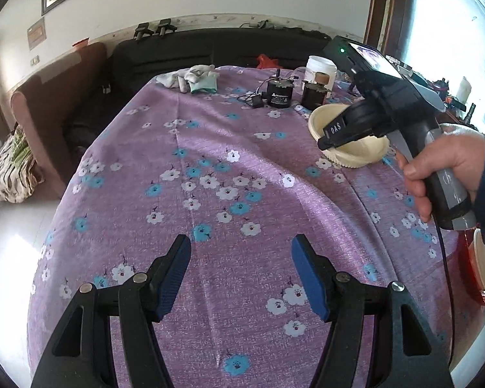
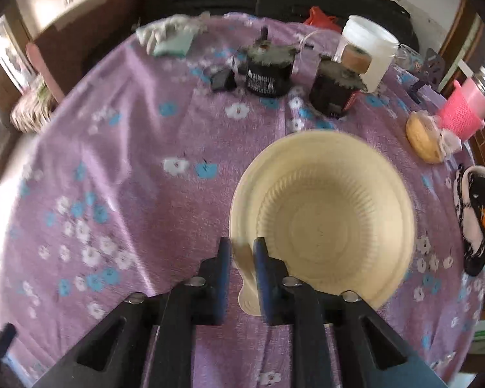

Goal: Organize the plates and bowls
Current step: 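Grasp the rim of the cream paper bowl with the right gripper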

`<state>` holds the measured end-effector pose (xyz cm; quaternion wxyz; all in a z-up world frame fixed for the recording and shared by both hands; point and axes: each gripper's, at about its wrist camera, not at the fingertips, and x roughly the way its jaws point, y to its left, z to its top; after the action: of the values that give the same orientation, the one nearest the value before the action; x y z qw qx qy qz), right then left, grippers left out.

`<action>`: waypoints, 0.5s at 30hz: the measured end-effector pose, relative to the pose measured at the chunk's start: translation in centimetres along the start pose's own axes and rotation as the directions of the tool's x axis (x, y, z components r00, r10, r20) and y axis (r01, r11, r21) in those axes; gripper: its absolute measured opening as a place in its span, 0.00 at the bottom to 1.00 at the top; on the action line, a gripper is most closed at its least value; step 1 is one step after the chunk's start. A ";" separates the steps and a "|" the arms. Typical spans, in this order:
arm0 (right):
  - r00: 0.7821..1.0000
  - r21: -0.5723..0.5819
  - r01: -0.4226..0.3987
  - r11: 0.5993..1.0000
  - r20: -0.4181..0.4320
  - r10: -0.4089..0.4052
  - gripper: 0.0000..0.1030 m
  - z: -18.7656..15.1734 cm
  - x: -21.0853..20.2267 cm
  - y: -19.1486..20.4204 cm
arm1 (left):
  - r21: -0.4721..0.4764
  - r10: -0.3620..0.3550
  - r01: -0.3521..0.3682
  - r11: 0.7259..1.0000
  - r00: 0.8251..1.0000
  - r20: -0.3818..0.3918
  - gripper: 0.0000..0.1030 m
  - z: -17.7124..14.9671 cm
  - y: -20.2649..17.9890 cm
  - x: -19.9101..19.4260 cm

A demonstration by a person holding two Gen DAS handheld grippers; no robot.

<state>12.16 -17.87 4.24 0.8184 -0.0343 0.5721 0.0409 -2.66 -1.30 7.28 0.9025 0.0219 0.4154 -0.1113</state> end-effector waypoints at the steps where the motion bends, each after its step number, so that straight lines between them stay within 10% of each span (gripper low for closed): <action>1: 1.000 -0.015 0.000 1.000 -0.002 0.000 0.14 -0.1 0.1 0.1 | -0.001 -0.002 0.002 1.000 1.000 -0.001 0.62 0.0 0.0 0.1; 9: 0.998 -0.197 -0.058 0.979 -0.035 0.052 0.11 -5.4 -4.5 1.2 | 0.011 -0.026 0.026 1.000 1.000 0.000 0.62 0.5 -0.8 0.7; 15: 0.990 -0.450 -0.109 0.886 -0.125 0.058 0.11 -13.9 -9.0 1.8 | 0.033 -0.047 0.047 0.998 0.999 0.002 0.62 1.0 -2.4 0.9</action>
<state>-4.05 -17.76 7.90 0.7528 -0.2026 0.5910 0.2072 -1.87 -3.88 7.42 0.8997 0.0271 0.4128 -0.1392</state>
